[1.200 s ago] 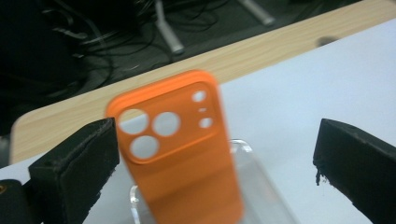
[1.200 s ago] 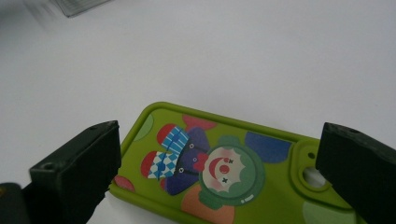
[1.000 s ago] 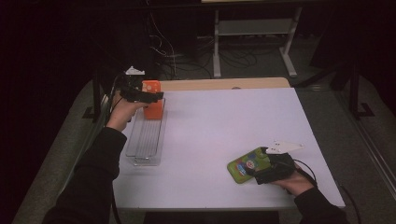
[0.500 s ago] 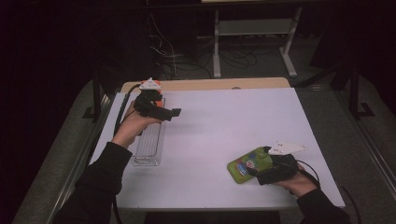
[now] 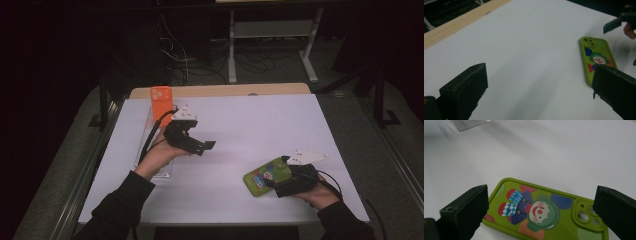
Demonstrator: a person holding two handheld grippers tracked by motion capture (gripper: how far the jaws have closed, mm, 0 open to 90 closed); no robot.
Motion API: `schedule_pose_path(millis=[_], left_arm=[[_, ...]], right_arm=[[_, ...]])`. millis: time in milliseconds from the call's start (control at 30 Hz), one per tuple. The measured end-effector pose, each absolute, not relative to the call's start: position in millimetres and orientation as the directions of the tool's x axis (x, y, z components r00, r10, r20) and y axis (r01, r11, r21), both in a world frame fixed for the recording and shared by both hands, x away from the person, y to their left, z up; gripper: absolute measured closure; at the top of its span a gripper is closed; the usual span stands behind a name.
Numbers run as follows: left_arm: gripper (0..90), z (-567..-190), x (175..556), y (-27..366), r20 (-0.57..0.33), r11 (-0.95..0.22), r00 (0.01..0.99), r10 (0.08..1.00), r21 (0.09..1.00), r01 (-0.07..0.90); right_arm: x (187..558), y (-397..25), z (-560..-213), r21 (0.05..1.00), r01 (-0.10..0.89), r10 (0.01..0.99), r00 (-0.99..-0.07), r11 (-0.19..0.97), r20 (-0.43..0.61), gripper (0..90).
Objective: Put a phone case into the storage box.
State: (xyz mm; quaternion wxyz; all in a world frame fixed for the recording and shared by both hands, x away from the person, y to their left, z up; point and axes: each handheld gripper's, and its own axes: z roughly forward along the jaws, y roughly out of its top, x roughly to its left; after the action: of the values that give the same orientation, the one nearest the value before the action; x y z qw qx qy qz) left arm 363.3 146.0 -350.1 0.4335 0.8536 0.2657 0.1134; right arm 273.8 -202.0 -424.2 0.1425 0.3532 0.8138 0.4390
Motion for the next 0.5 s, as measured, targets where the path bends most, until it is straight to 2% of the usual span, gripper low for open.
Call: schedule_pose_path(millis=[200, 500], left_arm=[[0.2, -373, 343, 136, -0.058, -0.505, 0.849, 0.524, 0.782, 0.366], [0.3, -404, 318, 134, -0.045, -0.554, 0.867, 0.497, 0.752, 0.357]], right_arm=[[274, -203, -423, 0.814, 0.450, 0.705, -0.706, 0.368, 0.072, 0.0], [275, -206, -424, 0.808, 0.466, 0.722, -0.688, 0.362, 0.073, 0.0]])
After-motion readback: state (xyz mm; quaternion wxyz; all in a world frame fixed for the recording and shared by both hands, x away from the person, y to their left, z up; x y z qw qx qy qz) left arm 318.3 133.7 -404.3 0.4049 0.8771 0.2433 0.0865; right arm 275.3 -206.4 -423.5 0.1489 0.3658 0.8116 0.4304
